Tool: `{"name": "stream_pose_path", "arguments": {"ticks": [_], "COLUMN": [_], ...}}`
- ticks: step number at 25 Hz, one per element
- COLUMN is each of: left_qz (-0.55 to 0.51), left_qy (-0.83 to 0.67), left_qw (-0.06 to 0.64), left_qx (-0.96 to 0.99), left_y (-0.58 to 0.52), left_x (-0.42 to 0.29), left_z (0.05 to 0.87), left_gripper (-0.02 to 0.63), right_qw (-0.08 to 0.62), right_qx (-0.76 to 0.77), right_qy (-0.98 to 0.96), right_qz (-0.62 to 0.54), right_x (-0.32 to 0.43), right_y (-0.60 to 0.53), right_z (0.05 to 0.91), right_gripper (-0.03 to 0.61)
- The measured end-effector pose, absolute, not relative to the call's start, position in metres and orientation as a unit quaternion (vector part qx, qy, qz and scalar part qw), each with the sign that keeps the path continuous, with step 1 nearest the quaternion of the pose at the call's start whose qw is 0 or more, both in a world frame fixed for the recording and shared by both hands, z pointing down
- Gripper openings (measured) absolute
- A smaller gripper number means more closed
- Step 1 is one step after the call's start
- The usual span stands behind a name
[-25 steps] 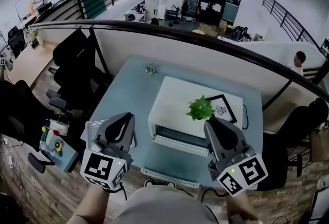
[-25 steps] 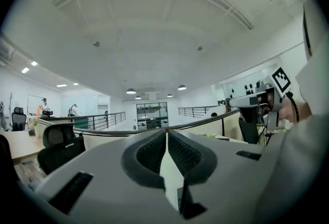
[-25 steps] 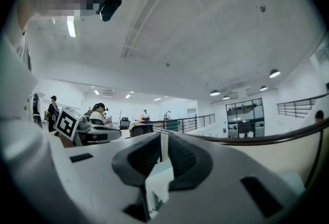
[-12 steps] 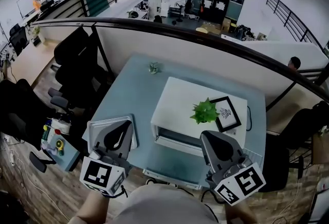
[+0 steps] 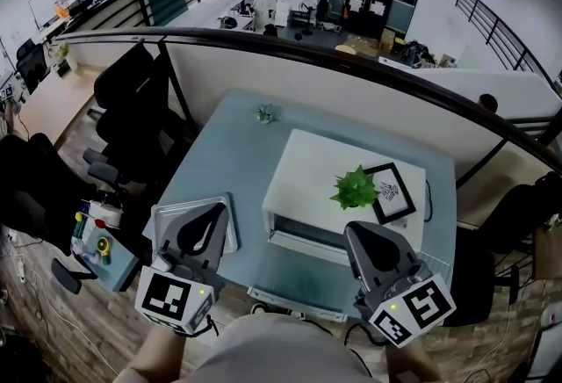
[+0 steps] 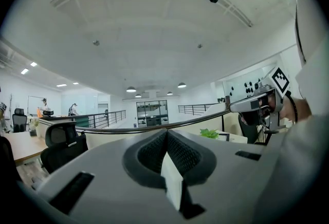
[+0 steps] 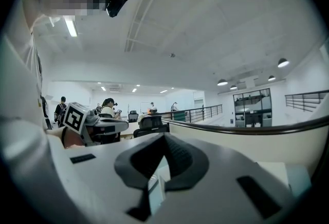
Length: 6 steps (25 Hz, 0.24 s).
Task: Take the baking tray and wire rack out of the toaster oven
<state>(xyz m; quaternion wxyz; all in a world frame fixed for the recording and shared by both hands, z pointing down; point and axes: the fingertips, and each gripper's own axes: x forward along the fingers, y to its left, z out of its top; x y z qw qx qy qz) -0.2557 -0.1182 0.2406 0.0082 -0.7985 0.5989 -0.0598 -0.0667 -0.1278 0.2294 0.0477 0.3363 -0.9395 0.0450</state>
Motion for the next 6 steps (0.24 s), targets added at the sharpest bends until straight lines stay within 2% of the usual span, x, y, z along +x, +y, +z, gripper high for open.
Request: {"name": "stream_pose_path", "arguments": {"ticks": [6], "left_qz": [-0.063], "left_qy": [0.595], "left_qw": [0.002], "left_qx": [-0.802], "left_y": [-0.1181], "left_x": [-0.2610], "left_z": [0.2437], "left_gripper": [0.005], "right_qw": [0.054], "right_qx": [0.338], "right_qy": [-0.939], "right_qz": [0.047], "right_x": [-0.0726], "right_y": [-0.1276], "right_z": [0.2344], "right_gripper": [0.003]}}
